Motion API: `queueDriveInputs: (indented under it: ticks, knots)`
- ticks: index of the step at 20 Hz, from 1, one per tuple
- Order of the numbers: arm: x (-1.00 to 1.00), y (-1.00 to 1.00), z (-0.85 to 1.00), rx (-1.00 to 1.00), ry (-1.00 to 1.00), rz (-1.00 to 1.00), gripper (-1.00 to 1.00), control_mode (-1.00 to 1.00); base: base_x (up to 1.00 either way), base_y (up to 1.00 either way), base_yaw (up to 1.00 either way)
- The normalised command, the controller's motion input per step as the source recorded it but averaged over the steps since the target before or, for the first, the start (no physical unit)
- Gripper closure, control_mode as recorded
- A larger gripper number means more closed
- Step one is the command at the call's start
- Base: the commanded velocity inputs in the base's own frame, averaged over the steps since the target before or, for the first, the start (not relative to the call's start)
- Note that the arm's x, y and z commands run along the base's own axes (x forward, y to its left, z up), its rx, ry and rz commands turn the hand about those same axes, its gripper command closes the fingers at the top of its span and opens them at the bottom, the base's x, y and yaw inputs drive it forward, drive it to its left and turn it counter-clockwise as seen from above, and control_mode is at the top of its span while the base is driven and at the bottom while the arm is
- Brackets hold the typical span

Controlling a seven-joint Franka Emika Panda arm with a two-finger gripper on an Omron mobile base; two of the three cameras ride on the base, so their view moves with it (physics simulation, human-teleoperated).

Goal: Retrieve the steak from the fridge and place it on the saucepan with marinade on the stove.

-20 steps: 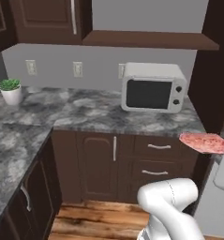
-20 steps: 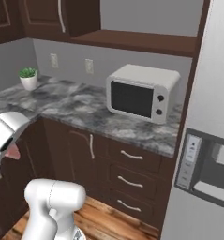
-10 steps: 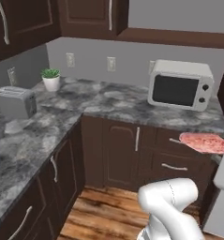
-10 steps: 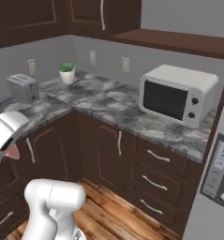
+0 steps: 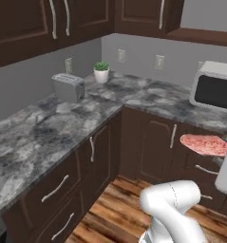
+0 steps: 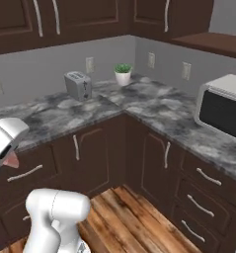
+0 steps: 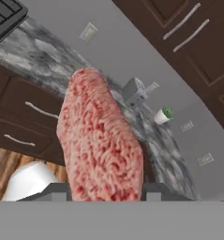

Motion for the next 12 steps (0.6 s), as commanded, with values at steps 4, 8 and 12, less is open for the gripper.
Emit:
queueDriveInputs:
  ticks: [4,8,12]
  knots:
    - [0.0,0.0,0.0,0.0,0.0,0.0,1.0,1.0,-0.37,0.0,0.48]
    - [0.0,0.0,0.0,0.0,0.0,0.0,1.0,1.0,-0.28,0.0,0.47]
    - [0.0,0.0,0.0,0.0,0.0,0.0,1.0,1.0,-0.23,0.01,0.45]
